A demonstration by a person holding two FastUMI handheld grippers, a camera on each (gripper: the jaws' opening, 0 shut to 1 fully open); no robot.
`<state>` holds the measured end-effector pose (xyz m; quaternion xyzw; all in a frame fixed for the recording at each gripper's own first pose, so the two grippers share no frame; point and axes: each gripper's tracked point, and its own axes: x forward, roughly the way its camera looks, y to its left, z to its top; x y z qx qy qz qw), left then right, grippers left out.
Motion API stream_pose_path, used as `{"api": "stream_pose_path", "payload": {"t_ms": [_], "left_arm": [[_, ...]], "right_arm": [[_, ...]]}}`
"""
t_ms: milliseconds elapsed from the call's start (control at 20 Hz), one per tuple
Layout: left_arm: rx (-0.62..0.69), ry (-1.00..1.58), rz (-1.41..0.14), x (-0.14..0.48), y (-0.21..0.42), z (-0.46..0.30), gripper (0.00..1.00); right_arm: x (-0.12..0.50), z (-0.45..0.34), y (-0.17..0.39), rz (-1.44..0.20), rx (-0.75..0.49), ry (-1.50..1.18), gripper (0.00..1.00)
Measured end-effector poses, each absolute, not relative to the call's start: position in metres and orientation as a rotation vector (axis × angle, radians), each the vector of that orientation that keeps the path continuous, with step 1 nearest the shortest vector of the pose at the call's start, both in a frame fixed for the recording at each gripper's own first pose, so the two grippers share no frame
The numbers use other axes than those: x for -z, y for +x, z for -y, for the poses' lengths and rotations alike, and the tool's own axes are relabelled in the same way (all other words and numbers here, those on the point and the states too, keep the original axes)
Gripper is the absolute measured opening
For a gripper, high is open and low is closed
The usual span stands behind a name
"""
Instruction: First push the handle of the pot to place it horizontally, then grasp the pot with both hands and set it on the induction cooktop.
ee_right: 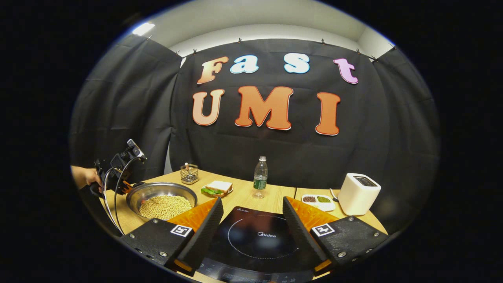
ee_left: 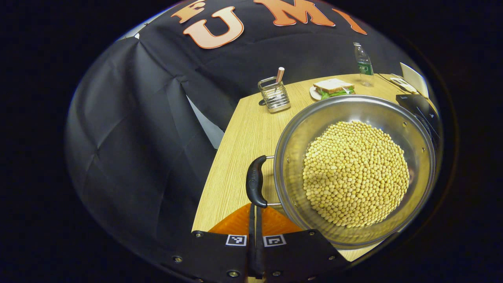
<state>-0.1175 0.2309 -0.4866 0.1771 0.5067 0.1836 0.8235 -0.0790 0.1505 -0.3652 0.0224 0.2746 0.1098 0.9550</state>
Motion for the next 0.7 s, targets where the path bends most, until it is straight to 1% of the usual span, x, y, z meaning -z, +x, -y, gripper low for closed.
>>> {"api": "stream_pose_path", "payload": {"t_ms": [350,550,650,700], "left_arm": [[-0.393,0.368,-1.036,0.487,-0.108,-0.229,0.0],[-0.377,0.34,-1.033,0.486,-0.113,-0.227,0.01],[-0.38,0.326,-1.038,0.481,-0.121,-0.226,0.06],[-0.376,0.31,-1.036,0.477,-0.124,-0.224,0.11]], "right_arm": [[0.371,-0.164,-0.085,-0.59,-0.237,0.056,0.95],[0.376,-0.179,-0.086,-0.624,-0.26,0.081,0.95],[0.381,-0.192,-0.085,-0.655,-0.28,0.108,0.95],[0.385,-0.199,-0.086,-0.677,-0.291,0.127,0.95]]}}
